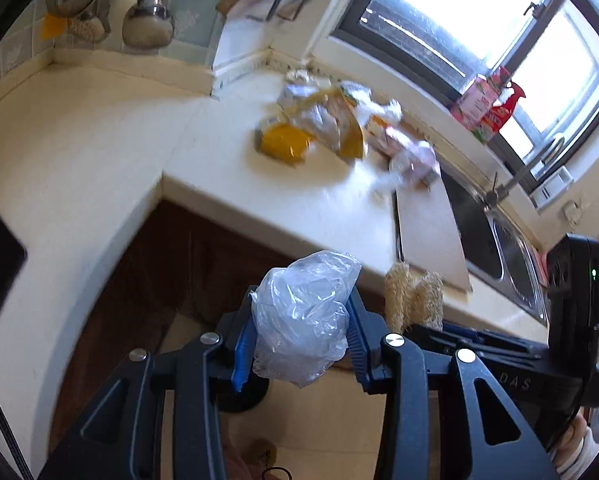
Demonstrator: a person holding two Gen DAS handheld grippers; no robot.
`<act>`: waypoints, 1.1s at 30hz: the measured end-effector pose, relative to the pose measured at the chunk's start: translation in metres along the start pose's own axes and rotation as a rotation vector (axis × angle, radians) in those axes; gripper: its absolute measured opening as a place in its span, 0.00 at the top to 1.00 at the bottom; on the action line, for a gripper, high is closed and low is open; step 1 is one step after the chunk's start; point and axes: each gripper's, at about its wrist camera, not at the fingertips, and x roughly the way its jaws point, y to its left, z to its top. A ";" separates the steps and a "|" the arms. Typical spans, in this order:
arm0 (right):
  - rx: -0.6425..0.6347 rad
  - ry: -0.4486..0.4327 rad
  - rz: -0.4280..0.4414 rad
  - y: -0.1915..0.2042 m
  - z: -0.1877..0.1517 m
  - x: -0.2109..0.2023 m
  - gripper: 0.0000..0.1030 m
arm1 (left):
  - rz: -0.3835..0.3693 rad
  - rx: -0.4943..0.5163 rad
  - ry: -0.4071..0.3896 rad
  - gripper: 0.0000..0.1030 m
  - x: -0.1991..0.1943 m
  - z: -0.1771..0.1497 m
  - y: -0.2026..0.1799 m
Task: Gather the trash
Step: 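Carry both items over the floor bin and open both tools to drop them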
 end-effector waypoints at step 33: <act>0.232 0.323 -0.036 -0.094 -0.107 0.283 0.31 | 0.119 -0.068 0.452 0.28 0.231 -0.154 0.118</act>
